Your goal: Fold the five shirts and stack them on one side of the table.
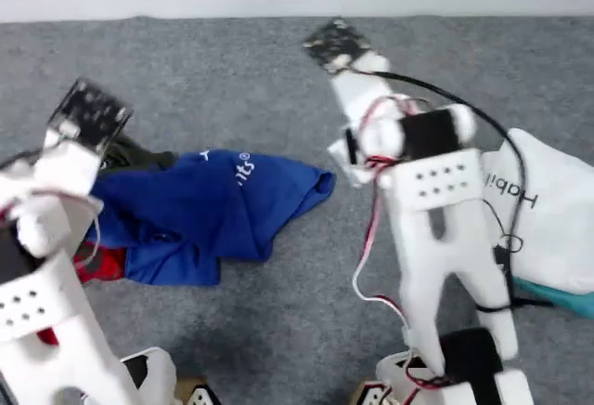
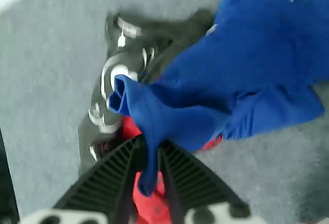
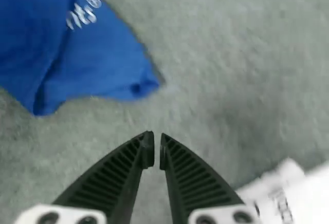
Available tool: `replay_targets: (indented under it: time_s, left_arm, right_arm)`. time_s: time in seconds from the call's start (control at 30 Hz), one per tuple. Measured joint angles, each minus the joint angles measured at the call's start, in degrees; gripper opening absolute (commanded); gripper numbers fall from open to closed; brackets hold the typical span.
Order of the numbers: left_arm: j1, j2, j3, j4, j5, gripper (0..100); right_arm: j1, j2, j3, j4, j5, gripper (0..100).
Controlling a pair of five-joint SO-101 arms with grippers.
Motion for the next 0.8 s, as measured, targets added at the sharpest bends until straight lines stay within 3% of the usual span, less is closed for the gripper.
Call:
replay_targets:
  time_s: [0.23, 0.43, 0.8]
  left_arm:
    - [-7.82, -6.77, 11.87, -2.64, 0.00, 0]
    - [-10.29, -9.23, 15.30, -2.99, -0.35, 0]
    - [-10.29, -12.31, 15.47, -2.99, 1.41, 0]
  right_arm:
    - [-7.74, 12.48, 0.00, -9.67, 0.00, 17.8]
    - [-13.63, 24.26, -2.99, -15.74, 0.00, 18.3]
    - [-19.96, 52.31, -29.80, -19.34, 0.00, 18.3]
